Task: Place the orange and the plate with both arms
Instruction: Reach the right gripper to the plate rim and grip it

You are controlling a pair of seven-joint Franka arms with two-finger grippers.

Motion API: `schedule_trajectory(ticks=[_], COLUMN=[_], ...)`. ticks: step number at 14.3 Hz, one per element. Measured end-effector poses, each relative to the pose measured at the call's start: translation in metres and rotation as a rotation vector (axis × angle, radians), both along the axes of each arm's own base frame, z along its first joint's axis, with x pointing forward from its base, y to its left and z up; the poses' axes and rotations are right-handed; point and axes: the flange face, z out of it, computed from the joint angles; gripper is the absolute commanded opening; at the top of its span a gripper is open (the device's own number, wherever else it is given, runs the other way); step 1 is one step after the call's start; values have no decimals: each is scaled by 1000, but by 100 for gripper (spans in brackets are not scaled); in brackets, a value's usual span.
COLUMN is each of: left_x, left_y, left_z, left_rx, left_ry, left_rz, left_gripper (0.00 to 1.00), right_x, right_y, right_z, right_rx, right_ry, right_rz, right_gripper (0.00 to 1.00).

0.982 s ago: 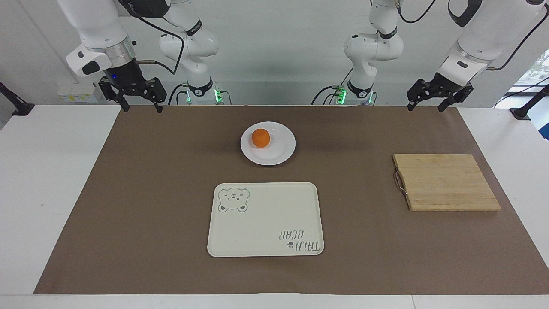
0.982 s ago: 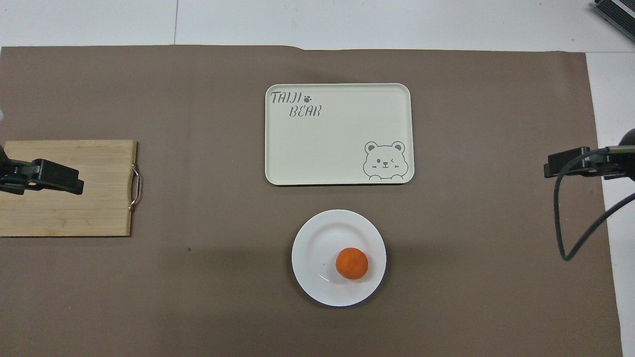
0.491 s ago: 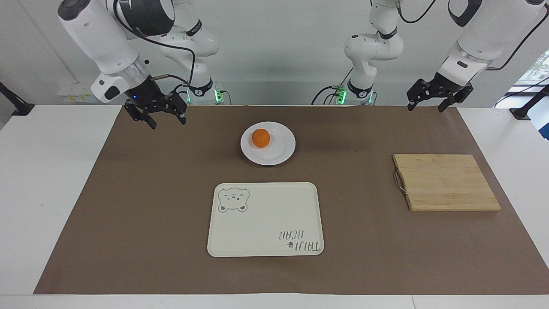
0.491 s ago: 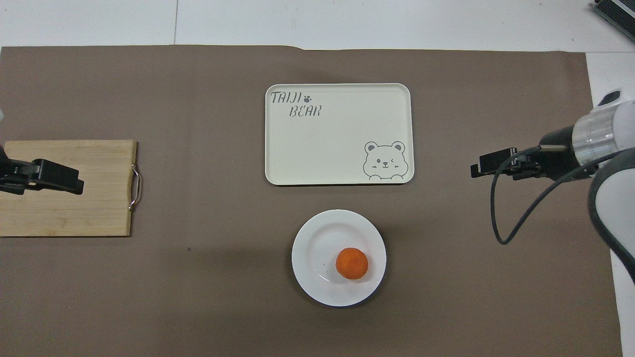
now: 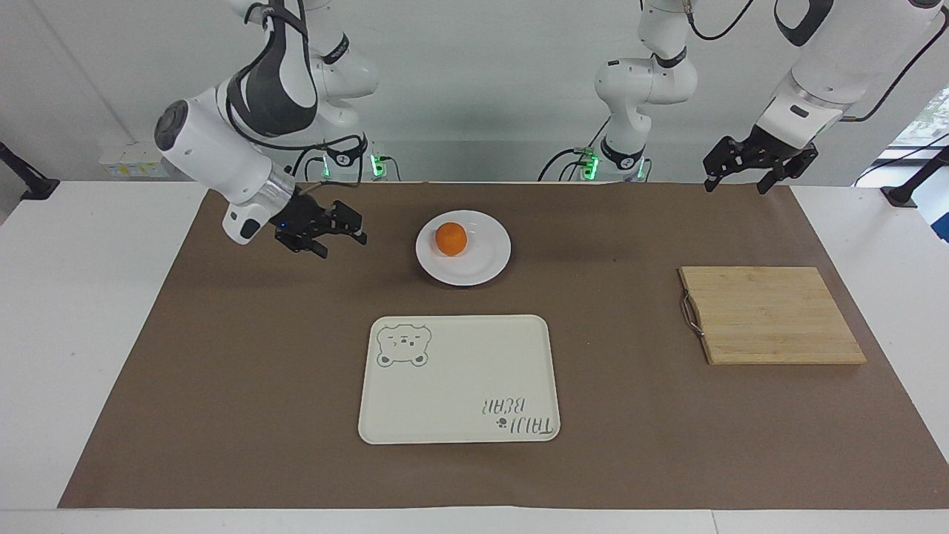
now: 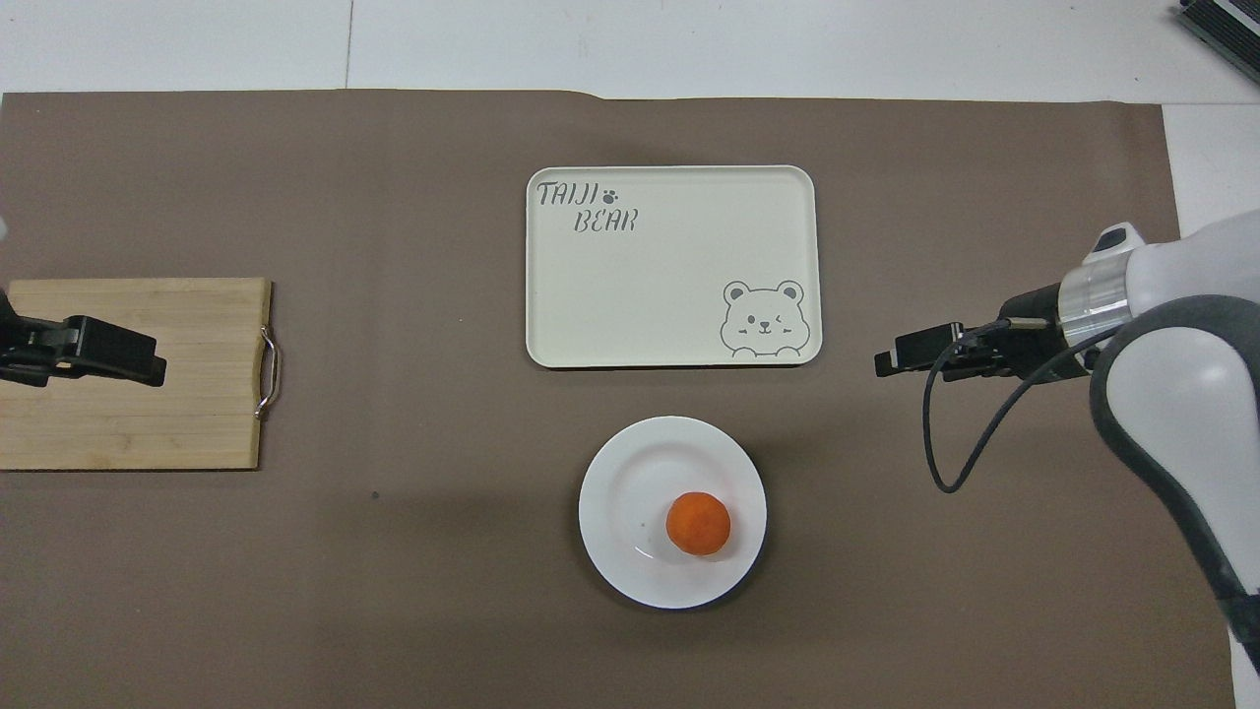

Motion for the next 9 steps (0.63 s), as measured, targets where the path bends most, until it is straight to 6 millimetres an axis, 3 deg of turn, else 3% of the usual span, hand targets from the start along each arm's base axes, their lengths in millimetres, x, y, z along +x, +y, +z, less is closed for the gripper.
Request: schedule_trajectory(ticks=[5, 9], left_x=[0, 0], left_y=[0, 0], left_z=[0, 0], left_rx=[0, 0], left_ry=[0, 0], left_rz=[0, 0], left_gripper=[100, 100], right_x=[-28, -49], right_y=[46, 48], right_z=[-53, -98], right_rx=[89, 106], right_ry=[85, 65], right_rz=[-44, -21], right_gripper=[100, 100])
